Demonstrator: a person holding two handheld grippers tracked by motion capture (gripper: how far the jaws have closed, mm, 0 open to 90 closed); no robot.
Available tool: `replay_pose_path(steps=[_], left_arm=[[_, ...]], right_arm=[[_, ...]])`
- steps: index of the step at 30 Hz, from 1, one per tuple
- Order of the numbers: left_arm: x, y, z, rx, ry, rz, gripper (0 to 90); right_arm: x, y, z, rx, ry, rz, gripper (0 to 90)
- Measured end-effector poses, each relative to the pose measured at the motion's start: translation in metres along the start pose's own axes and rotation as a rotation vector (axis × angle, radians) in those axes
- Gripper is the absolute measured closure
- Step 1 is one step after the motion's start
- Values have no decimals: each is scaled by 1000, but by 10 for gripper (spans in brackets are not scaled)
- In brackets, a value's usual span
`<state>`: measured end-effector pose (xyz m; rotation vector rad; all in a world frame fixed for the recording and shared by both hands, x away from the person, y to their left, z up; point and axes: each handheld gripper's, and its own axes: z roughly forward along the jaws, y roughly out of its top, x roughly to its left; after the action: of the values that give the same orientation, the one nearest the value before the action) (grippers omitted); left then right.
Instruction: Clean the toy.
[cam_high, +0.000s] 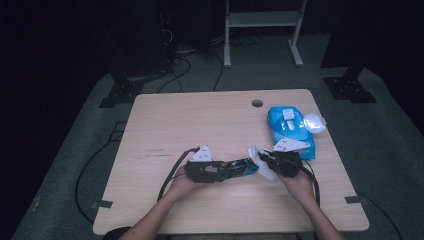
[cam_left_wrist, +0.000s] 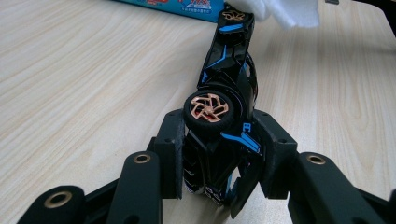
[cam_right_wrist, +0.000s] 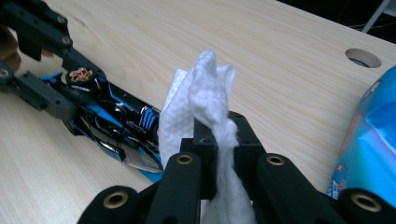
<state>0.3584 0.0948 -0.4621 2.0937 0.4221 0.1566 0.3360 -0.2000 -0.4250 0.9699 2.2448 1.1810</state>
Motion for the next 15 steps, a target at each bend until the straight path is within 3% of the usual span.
replay_pose_path(steps=[10,15], left_arm=[[0,0,1,-3,0,-3,588],[1,0,1,-7,-3,-5,588]], right_arm=[[23,8,16,-4,21,-38,826],[33,13,26,-22,90,-32,822]])
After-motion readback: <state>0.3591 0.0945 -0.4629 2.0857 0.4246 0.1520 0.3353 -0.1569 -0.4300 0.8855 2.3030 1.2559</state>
